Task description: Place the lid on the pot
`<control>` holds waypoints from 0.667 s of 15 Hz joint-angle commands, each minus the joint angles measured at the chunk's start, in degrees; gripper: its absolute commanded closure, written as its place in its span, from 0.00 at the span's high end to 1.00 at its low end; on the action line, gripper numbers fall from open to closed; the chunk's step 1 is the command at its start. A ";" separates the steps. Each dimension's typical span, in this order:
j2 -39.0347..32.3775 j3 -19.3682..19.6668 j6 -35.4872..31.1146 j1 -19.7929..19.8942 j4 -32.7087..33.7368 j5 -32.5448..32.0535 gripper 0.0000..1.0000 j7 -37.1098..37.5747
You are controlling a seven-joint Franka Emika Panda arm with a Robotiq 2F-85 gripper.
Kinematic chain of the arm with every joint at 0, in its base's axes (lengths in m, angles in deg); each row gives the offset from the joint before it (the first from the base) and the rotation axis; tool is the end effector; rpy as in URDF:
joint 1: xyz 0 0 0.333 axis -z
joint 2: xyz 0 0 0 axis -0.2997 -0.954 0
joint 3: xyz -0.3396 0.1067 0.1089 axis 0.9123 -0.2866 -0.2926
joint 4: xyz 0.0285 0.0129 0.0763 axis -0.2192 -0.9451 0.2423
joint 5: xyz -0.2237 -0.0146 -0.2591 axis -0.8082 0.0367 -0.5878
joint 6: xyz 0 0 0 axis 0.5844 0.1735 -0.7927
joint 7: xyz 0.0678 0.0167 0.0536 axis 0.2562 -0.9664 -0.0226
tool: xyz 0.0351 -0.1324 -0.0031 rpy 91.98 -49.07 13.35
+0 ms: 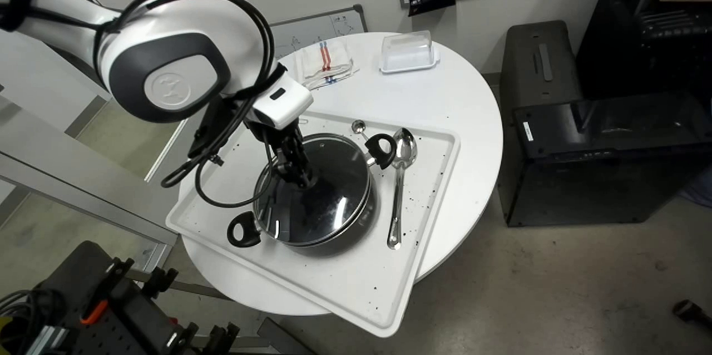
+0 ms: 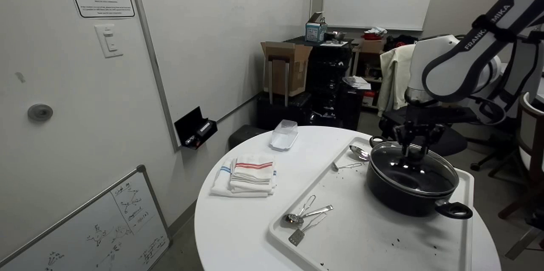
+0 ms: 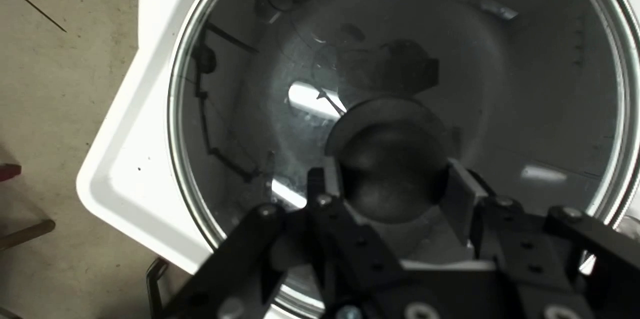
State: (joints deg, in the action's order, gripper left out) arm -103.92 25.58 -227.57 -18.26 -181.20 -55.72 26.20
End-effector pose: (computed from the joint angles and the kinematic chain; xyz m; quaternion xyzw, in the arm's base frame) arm 0.5315 -0.0948 0.1940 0.8997 -0.4328 -0.0416 0.0399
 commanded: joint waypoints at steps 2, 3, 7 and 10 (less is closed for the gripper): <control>0.11 0.25 0.86 0.22 0.63 1.59 0.25 0.05; -0.03 0.28 0.80 0.29 0.66 1.62 0.25 0.05; -0.47 0.24 0.72 0.54 0.79 1.78 0.25 -0.08; -0.60 0.12 0.60 0.57 0.93 1.84 0.25 -0.18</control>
State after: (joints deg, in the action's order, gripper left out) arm -104.73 25.60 -227.57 -17.64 -181.19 -55.46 26.20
